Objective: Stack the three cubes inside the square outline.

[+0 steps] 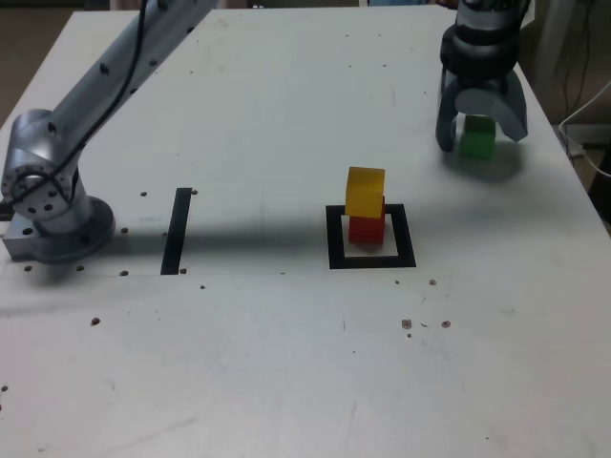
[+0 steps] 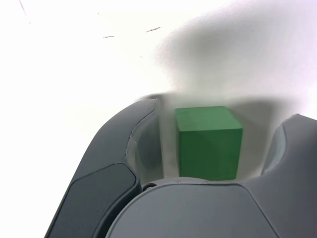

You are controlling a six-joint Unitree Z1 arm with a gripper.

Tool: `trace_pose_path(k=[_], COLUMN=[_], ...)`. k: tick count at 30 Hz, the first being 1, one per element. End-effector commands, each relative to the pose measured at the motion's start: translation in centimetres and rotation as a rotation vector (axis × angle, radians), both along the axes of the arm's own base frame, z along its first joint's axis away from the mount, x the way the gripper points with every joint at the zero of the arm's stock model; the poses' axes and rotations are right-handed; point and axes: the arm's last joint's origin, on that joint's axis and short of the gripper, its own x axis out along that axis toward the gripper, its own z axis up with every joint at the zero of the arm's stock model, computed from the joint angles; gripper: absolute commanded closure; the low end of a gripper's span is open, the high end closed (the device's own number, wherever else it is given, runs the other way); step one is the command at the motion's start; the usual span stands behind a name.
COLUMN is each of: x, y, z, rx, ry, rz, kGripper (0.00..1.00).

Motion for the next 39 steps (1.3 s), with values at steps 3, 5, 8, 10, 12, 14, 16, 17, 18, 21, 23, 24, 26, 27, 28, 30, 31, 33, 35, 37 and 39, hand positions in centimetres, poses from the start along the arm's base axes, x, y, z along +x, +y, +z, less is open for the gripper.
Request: trace_pose_path(k=[3, 5, 8, 10, 12, 14, 16, 17, 18, 21, 23, 24, 26, 27, 28, 30, 31, 33, 35, 37, 39], x=[0.1, 0.2, 0.2, 0.1, 0.1, 0.0, 0.0, 0.0, 0.0, -0.1, -0.1, -0.1, -0.2, -0.3, -0.4, -0.6, -0.8, -1.3, -2.0, -2.9, -4.0], y=[0.0, 0.0, 0.0, -0.1, -0.1, -0.2, -0.3, -0.3, -0.3, -0.3, -0.4, -0.4, -0.4, -0.4, -0.5, -0.6, -0.6, -0.8, -0.9, -1.1, -1.5], z=[-0.1, 0.0, 0.2, 0.4, 0.5, 0.6, 0.4, 0.4, 0.3, 0.0, 0.0, 0.0, 0.2, 0.3, 0.5, 0.9, 1.3, 2.2, 3.5, 5.0, 6.5], rx=[0.009, 0.012, 0.014, 0.013, 0.008, 0.0, -0.01, -0.015, -0.019, -0.026, -0.028, -0.029, -0.031, -0.032, -0.034, -0.036, -0.037, -0.037, -0.035, -0.031, -0.024], ry=[-0.009, -0.015, -0.022, -0.025, -0.026, -0.024, -0.021, -0.019, -0.017, -0.011, -0.008, -0.008, -0.006, -0.004, -0.003, -0.001, -0.001, -0.004, -0.01, -0.018, -0.025], rz=[0.001, 0.0, -0.002, -0.004, -0.006, -0.008, -0.01, -0.011, -0.011, -0.012, -0.012, -0.012, -0.013, -0.014, -0.014, -0.015, -0.015, -0.016, -0.016, -0.016, -0.018], kGripper=[0.49, 0.55, 0.62, 0.67, 0.71, 0.74, 0.75, 0.75, 0.75, 0.75, 0.76, 0.76, 0.76, 0.77, 0.77, 0.77, 0.77, 0.77, 0.77, 0.77, 0.77])
